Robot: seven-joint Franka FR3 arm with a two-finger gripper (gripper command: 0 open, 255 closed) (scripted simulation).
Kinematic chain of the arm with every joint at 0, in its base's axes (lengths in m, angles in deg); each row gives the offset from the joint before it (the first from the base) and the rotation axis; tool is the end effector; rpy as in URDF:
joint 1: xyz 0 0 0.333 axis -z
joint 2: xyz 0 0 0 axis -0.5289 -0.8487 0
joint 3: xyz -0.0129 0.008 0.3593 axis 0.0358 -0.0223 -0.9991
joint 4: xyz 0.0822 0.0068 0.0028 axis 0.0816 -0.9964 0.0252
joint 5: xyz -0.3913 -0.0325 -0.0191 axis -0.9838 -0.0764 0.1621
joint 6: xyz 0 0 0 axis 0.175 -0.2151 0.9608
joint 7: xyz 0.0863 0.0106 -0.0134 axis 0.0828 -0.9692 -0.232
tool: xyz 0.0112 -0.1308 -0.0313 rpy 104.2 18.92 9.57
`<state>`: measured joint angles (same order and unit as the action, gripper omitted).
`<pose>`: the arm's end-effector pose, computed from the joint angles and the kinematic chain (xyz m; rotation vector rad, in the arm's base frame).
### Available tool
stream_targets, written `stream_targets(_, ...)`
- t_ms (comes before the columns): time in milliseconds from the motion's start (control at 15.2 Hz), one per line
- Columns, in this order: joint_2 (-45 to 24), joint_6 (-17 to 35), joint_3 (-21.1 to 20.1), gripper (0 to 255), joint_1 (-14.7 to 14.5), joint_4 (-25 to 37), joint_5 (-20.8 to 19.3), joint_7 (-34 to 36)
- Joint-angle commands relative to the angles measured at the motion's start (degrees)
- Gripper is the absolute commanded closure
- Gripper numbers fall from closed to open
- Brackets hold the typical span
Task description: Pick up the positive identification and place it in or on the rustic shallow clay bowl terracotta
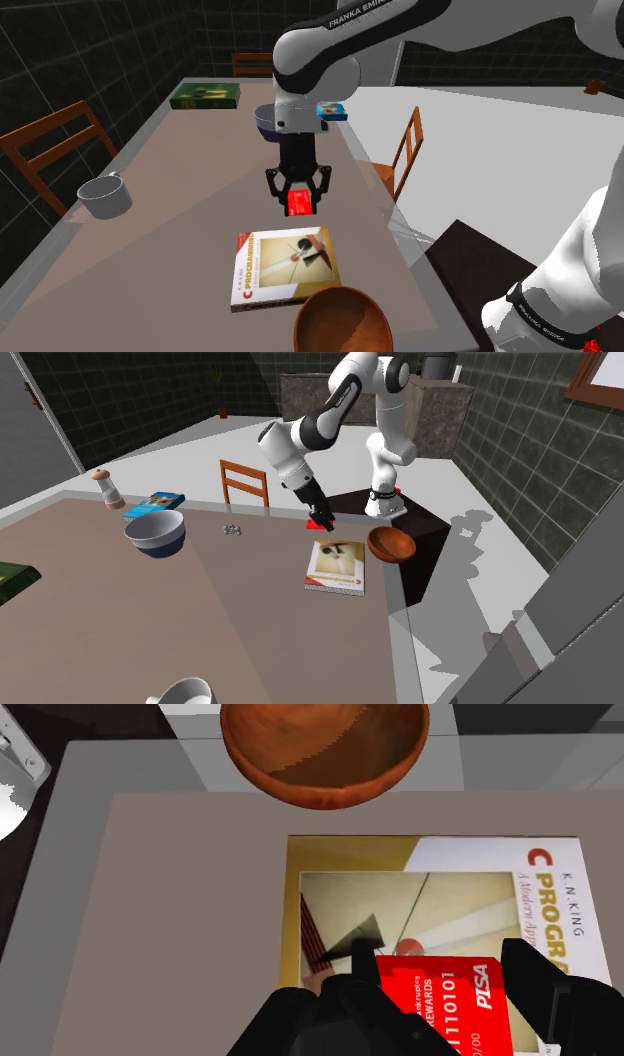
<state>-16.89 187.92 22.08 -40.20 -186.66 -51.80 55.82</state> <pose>0.5147 0.2592 0.3818 -2.7595 0.7679 0.8253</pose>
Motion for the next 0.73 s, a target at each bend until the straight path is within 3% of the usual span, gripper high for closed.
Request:
stream_targets(0,3.7,2.0,-0.9,255,-0.8,-5.1,1.5,0.5)
stream_targets(660,18.9,8.3,-6.1,255,-5.7,-23.5,10.3,3.8)
